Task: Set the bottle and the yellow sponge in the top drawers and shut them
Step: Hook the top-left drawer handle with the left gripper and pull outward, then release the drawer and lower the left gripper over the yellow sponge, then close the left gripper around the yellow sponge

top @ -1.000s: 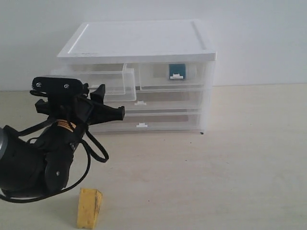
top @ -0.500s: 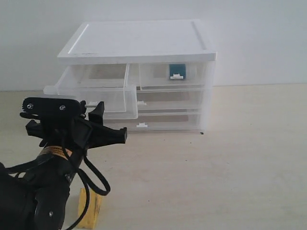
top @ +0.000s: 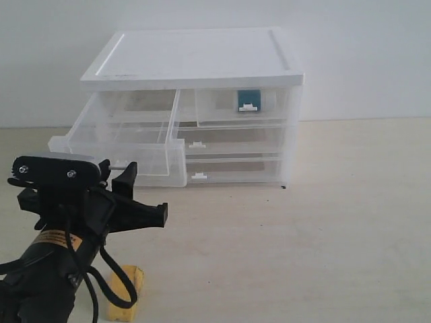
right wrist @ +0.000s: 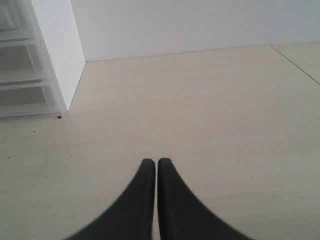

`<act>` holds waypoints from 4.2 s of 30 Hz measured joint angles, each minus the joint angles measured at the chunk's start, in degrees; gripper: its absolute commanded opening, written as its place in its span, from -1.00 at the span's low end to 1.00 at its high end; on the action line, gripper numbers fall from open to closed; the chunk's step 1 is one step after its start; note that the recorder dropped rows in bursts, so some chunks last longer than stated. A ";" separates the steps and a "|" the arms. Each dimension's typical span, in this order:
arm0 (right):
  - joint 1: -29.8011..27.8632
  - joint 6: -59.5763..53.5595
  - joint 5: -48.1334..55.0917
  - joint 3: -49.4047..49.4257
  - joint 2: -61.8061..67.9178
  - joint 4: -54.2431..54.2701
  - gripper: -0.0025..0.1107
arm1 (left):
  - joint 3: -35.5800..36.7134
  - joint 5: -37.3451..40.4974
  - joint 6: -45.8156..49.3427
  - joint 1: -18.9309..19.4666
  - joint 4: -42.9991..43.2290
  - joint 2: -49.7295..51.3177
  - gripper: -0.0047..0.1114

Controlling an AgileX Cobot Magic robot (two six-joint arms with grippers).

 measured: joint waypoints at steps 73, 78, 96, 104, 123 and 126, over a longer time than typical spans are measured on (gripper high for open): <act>0.00 0.00 0.00 0.00 0.00 -0.08 -0.96 | -3.65 67.34 49.57 -1.78 -17.19 -24.05 0.19; 0.00 0.00 0.00 0.00 0.00 -0.11 -0.96 | -2.63 63.49 17.38 -1.78 3.91 -24.05 0.19; 0.00 0.00 0.00 0.00 0.00 -0.11 -0.96 | -14.13 103.53 -34.78 4.65 54.41 -24.05 0.55; 0.00 0.00 0.00 0.00 0.00 -0.11 -0.96 | -15.22 106.78 -54.44 4.78 71.41 -21.68 0.58; 0.00 0.00 0.00 0.00 0.00 -0.11 -0.96 | -15.31 90.67 -57.88 9.36 72.67 -8.30 0.58; 0.00 0.00 0.00 0.00 0.00 -0.11 -0.96 | -15.31 89.98 -57.99 9.39 72.79 -7.38 0.58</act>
